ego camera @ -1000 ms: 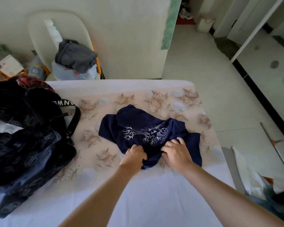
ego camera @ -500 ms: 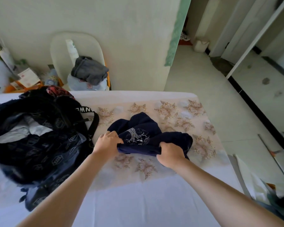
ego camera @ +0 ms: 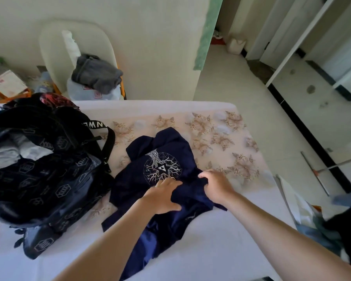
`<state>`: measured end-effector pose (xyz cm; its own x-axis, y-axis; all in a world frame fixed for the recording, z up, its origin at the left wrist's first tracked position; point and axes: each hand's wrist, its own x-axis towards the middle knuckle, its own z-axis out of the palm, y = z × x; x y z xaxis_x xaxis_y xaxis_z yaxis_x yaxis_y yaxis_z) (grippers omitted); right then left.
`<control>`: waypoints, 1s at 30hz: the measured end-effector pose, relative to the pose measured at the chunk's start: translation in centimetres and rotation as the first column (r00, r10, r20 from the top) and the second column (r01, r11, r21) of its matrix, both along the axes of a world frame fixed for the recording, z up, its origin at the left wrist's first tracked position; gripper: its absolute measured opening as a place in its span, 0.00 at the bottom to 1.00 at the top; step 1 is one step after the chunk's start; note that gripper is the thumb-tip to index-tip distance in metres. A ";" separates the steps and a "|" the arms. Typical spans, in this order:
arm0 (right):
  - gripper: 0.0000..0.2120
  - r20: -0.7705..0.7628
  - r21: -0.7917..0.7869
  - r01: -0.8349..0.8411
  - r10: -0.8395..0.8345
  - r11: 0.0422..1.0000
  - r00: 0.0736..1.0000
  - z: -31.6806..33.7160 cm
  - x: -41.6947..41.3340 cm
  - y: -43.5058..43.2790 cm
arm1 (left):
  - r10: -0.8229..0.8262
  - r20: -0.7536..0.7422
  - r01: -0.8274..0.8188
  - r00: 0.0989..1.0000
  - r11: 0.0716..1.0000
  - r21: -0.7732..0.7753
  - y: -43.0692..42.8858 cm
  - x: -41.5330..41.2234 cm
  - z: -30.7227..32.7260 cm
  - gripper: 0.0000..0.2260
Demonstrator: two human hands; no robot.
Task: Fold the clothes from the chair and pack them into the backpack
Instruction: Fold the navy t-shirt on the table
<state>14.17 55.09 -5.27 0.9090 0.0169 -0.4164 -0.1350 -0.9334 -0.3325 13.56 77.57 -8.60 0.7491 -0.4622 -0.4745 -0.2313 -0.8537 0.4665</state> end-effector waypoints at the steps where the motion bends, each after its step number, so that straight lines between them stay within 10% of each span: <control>1: 0.28 -0.058 -0.096 -0.057 0.052 0.994 0.997 -0.9 -0.2 -1.2 | -0.062 0.005 0.061 0.998 0.994 0.085 -0.5 -0.5 -0.5 0.43; 4: 0.39 -0.167 -0.302 -0.202 0.157 0.931 0.973 -3.5 -1.5 -2.9 | -0.164 0.070 0.143 0.984 0.962 0.231 -0.9 -1.8 -2.1 0.41; 7: 0.21 0.020 -0.417 -0.207 0.236 0.885 0.971 -4.3 -2.4 -2.4 | 0.013 0.025 -0.013 1.000 1.000 0.006 0.4 -1.9 -2.9 0.26; 11: 0.08 0.251 -0.144 -0.218 0.249 0.965 0.936 -3.3 -2.7 -1.0 | 0.048 -0.076 -0.043 0.996 0.997 0.070 2.6 -0.8 -0.8 0.22; 15: 0.24 -0.446 0.242 -0.217 0.307 0.946 0.840 -0.4 -2.4 1.2 | -0.099 -0.338 0.194 0.936 0.946 0.260 3.5 0.4 2.2 0.16; 17: 0.22 -0.426 0.285 -0.084 0.205 0.955 0.881 -0.1 -2.0 2.0 | -0.088 -0.332 0.170 0.939 0.959 0.227 3.6 0.5 2.6 0.14; 22: 0.26 -0.267 -0.071 -0.175 0.150 0.982 0.952 -0.9 -1.8 3.0 | 0.029 0.082 -0.041 0.996 0.987 0.153 4.2 -0.1 1.2 0.18; 30: 0.05 -0.121 -0.219 -0.270 0.249 0.937 0.961 -4.3 -1.9 2.6 | -0.117 0.070 0.081 0.991 0.921 0.382 4.5 -2.1 -1.2 0.29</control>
